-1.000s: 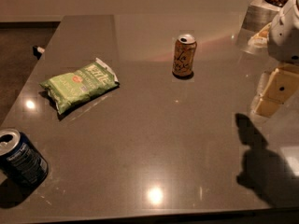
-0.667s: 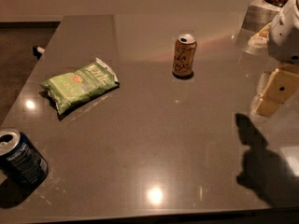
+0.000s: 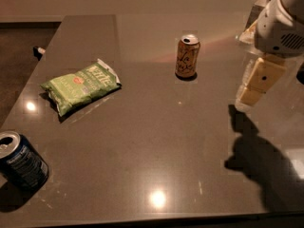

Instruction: Move orange can near pepsi can

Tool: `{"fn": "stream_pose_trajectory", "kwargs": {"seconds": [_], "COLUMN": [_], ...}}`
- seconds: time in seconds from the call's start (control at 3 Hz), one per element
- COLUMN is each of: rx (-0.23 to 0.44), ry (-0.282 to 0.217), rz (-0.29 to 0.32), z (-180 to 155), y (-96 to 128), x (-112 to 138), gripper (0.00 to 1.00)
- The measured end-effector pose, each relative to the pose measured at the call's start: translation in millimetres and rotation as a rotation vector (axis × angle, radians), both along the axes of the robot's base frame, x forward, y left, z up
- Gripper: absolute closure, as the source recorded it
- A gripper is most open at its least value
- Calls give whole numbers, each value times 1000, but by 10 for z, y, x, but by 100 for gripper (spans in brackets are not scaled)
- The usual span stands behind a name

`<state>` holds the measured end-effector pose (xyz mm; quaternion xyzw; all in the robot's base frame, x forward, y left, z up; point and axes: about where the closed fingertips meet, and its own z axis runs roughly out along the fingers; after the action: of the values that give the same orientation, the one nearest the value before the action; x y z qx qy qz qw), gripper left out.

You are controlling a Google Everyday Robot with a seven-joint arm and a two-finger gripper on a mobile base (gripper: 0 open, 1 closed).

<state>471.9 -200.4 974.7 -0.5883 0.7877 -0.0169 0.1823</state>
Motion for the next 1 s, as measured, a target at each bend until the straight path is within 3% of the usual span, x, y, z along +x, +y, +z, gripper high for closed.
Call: {"fn": "stream_pose_trajectory", "kwargs": {"seconds": [0.33, 1.0], "rx": [55, 206], "ry": [3, -22], "rz": [-37, -208], "z": [-55, -196], "y": [93, 119], "x": [289, 1189], "gripper": [0, 0]}}
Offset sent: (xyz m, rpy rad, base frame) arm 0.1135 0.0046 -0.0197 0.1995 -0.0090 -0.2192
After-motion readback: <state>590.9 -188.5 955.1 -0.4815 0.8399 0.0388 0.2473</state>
